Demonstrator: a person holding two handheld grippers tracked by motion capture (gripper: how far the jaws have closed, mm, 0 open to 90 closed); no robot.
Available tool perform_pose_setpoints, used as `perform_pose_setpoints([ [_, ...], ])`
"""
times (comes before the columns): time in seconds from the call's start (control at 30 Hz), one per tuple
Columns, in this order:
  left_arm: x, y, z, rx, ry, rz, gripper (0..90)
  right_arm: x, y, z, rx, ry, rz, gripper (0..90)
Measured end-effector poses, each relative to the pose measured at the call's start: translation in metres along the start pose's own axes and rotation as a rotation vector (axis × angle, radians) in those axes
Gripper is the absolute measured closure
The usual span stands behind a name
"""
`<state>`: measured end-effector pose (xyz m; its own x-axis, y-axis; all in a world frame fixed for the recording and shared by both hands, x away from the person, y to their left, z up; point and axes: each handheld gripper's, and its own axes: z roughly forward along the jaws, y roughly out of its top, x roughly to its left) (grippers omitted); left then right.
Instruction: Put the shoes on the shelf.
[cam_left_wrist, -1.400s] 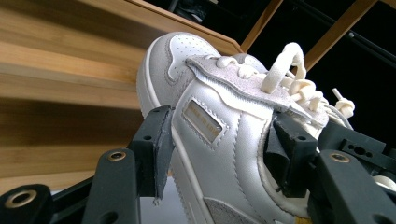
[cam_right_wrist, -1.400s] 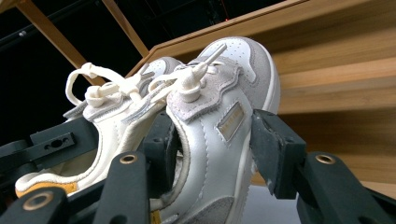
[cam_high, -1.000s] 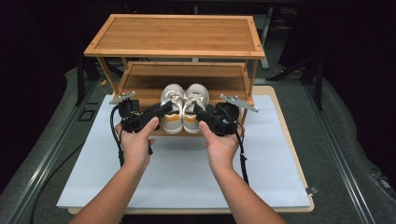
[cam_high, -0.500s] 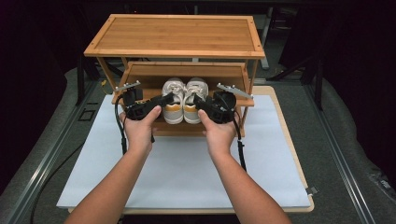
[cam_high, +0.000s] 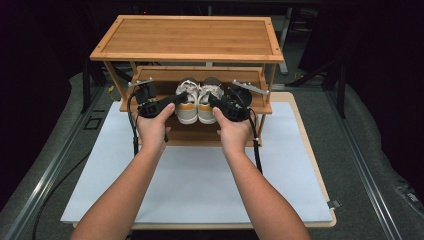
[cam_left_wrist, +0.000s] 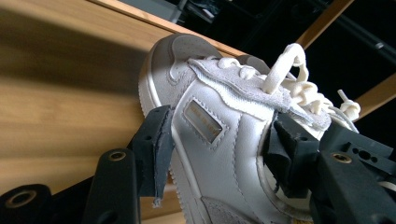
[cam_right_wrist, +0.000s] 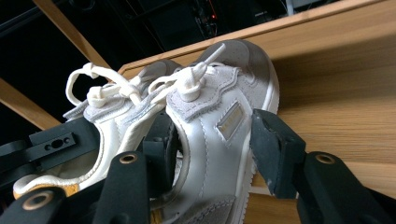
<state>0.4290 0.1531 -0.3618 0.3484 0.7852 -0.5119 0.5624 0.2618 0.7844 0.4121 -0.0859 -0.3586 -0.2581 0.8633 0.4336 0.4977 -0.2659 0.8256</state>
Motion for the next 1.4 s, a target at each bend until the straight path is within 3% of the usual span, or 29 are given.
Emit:
perform_pose_setpoints([
  [0.23,0.006,0.006,0.007,0.022,0.015,-0.002,45.4,-0.002,0.001,0.012,0.023,-0.001,0.02,52.0],
  [0.63,0.012,0.008,0.012,0.032,-0.001,-0.07,43.6,0.001,0.01,0.017,0.058,-0.014,0.013,49.8],
  [0.97,0.007,0.016,0.014,0.044,-0.003,-0.027,40.9,-0.002,0.016,0.019,0.065,-0.002,0.022,48.0],
  [1.17,0.007,0.017,0.011,0.034,-0.02,-0.037,41.0,-0.001,0.019,0.014,0.054,0.019,0.02,47.6],
  [1.4,0.003,0.018,0.002,0.02,-0.036,-0.022,41.6,0.003,0.023,0.009,0.043,0.017,-0.011,47.6],
])
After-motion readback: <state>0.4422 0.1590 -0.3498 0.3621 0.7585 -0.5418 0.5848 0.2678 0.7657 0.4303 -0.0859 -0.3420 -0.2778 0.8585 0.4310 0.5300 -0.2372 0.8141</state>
